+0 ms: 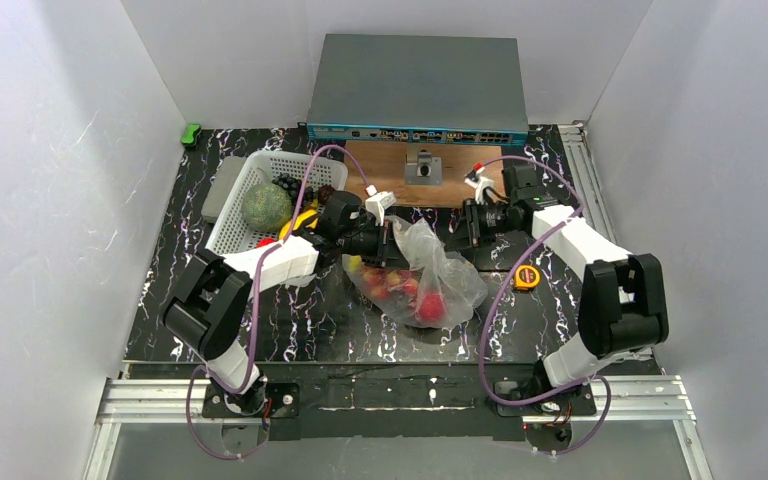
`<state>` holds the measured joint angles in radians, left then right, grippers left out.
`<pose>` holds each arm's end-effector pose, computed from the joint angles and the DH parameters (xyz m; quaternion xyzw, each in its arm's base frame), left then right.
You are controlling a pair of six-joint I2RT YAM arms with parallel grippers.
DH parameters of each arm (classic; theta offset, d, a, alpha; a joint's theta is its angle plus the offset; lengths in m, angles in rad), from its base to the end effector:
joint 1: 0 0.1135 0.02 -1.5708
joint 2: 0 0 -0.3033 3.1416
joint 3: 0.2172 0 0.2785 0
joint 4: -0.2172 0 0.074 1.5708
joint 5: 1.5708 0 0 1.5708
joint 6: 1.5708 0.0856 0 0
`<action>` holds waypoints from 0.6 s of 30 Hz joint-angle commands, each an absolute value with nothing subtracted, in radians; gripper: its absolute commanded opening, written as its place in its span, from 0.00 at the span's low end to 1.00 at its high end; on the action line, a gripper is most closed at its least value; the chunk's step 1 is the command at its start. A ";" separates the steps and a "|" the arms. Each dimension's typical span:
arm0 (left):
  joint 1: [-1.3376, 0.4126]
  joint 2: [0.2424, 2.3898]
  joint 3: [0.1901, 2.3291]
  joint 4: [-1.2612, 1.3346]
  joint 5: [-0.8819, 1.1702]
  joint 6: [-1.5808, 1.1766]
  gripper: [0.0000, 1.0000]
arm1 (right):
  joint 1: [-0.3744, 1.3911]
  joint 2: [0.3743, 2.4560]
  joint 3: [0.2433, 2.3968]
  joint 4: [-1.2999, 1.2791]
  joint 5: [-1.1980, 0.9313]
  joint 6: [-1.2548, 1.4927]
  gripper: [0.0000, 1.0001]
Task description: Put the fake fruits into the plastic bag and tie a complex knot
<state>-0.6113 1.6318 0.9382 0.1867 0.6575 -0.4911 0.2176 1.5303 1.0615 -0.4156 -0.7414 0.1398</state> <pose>0.3056 -0.2781 0.2197 0.2125 0.8044 -0.4884 0.2632 0.3433 0.1351 0.2411 -0.1559 0.8723 0.3915 0.2480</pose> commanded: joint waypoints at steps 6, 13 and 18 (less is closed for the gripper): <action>-0.604 1.654 0.995 0.218 0.654 -0.535 0.00 | 0.327 1.557 1.032 -0.447 -0.865 0.078 0.24; -0.580 1.668 0.990 0.247 0.677 -0.581 0.00 | 0.412 1.561 0.998 -0.313 -0.893 0.191 0.25; -0.554 1.661 0.961 0.309 0.743 -0.639 0.00 | 0.520 1.554 0.994 -0.181 -0.890 0.303 0.28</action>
<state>-0.5785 1.6741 0.9688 0.2417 0.6773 -0.5907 0.4370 1.5661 0.9985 -0.3321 -0.8490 0.2043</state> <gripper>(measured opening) 0.017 0.269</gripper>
